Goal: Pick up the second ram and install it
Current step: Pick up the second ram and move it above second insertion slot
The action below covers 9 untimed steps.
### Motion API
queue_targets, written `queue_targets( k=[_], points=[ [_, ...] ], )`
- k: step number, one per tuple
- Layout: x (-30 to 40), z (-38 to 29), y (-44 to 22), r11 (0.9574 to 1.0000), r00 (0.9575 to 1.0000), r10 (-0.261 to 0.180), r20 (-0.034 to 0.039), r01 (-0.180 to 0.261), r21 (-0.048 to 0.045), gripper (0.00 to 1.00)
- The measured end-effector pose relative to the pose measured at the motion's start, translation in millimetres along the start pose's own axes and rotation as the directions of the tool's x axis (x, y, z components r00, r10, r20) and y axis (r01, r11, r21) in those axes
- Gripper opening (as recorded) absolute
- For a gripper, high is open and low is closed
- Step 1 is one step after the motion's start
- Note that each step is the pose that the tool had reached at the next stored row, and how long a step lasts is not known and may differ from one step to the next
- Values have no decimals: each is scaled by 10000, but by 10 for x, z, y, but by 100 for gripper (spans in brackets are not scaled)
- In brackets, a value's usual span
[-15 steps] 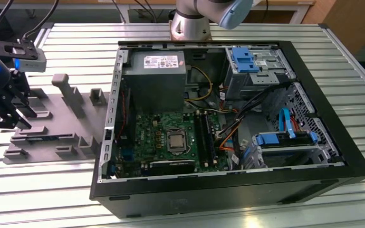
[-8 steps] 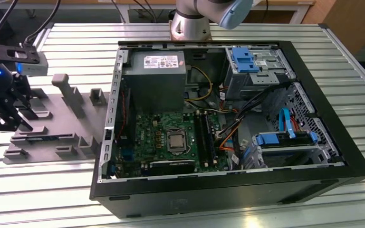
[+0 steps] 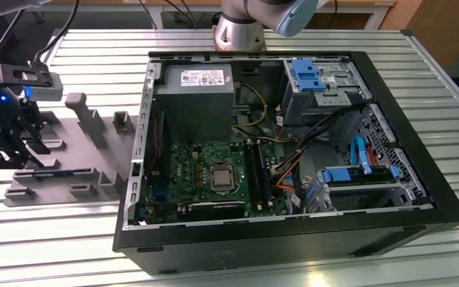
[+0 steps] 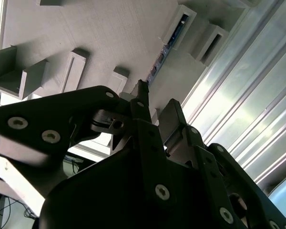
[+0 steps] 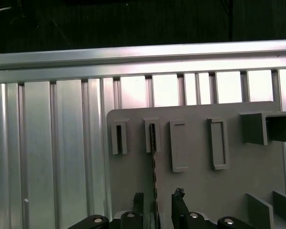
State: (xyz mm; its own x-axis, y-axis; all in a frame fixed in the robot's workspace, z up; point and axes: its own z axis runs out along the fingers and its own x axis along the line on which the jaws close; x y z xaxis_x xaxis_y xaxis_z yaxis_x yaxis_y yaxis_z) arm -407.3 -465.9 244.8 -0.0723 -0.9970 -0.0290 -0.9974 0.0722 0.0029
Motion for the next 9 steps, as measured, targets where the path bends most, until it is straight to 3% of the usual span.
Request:
queue_targets(
  k=[9],
  points=[
    [0,16,4,10000,10000,1,1,-1,2,36]
  ],
)
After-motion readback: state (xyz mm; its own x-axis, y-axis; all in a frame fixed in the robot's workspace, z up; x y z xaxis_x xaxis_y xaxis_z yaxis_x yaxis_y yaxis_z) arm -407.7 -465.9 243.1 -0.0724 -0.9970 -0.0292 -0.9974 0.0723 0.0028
